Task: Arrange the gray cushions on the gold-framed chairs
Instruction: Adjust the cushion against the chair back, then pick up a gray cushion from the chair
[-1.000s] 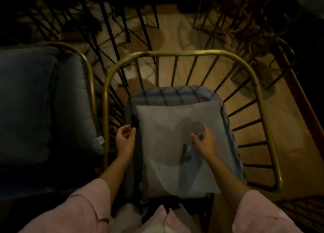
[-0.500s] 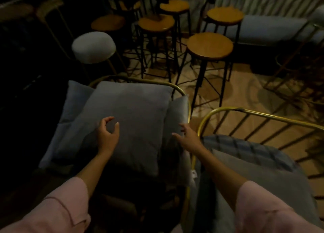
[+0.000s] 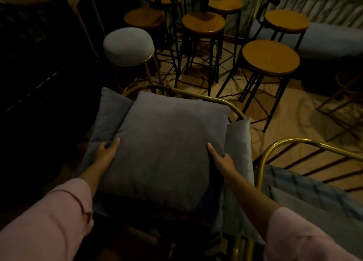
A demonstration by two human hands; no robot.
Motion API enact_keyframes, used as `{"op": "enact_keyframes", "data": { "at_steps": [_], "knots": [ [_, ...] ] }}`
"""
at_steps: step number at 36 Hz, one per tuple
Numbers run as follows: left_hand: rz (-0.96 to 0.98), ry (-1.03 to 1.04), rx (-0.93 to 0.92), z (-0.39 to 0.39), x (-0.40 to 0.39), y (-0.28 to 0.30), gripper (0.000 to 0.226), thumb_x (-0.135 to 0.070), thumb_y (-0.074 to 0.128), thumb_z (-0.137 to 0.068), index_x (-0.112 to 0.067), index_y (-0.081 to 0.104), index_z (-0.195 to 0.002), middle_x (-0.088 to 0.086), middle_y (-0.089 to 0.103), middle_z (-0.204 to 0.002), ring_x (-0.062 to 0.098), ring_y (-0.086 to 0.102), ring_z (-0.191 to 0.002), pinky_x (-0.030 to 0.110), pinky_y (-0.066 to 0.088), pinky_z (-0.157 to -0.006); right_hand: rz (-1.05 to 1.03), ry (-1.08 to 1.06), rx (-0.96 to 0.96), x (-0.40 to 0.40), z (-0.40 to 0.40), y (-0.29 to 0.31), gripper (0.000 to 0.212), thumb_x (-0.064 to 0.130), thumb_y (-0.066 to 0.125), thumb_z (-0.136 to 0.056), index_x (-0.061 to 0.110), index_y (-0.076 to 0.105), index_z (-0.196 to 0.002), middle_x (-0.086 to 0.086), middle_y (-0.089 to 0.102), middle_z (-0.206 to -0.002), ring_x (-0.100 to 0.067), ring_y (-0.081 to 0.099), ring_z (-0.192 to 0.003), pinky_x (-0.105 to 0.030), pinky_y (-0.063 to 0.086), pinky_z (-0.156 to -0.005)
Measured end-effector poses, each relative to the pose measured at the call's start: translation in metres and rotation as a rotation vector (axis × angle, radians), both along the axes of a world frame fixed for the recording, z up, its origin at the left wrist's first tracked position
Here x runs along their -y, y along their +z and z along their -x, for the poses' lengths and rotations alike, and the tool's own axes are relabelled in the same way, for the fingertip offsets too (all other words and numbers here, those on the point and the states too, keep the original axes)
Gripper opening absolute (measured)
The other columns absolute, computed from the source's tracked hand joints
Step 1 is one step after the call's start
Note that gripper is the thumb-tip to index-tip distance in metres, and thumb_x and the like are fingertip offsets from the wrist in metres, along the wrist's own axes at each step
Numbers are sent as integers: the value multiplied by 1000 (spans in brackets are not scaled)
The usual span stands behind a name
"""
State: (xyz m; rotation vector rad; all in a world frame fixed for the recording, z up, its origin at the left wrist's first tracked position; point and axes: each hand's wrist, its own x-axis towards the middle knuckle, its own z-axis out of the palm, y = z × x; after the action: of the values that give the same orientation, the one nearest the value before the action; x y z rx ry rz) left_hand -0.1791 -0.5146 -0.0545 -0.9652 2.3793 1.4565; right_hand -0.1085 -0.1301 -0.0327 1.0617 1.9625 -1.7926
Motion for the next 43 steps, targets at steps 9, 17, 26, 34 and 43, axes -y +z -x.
{"op": "enact_keyframes", "data": {
  "at_steps": [9, 17, 26, 34, 43],
  "knots": [
    [-164, 29, 44, 17, -12, 39, 112, -85, 69, -46, -3, 61, -122, 13, 65, -123, 35, 61, -110, 45, 44, -104, -33, -37, -168, -7, -5, 11, 87, 60, 75, -68, 9, 53, -135, -7, 63, -128, -26, 62, -112, -41, 54, -92],
    [-191, 62, -135, -12, -81, 96, 108, -79, 72, -46, -4, 61, -123, 14, 66, -121, 36, 61, -110, 48, 47, -101, -256, -52, -350, -51, -31, 43, 52, 43, 67, -89, 7, 58, -126, -6, 66, -118, -22, 63, -106, -37, 52, -88],
    [-375, -56, -324, -55, -197, 130, 41, -57, 70, -75, -16, 67, -79, 8, 71, -89, 28, 65, -89, 41, 54, -83, -142, -376, -621, -166, -101, 99, 58, 56, 73, -76, 11, 66, -113, -4, 71, -111, -15, 68, -99, -20, 56, -74],
    [-623, -397, -427, -96, -364, 177, 15, -14, 58, -92, -23, 64, -102, -10, 76, -86, 7, 73, -80, 19, 58, -64, -101, -463, -714, -328, -192, 156, 75, 80, 61, -66, 18, 69, -107, -4, 71, -109, -9, 70, -95, -29, 57, -84],
    [-806, -649, -411, -136, -533, 194, 81, -55, 84, -58, -11, 59, -121, 19, 59, -132, 32, 59, -120, 46, 43, -106, -53, -468, -736, -479, -287, 173, 89, 70, 80, -53, 27, 60, -128, -2, 68, -126, -24, 67, -113, -46, 52, -97]
  ]
}}
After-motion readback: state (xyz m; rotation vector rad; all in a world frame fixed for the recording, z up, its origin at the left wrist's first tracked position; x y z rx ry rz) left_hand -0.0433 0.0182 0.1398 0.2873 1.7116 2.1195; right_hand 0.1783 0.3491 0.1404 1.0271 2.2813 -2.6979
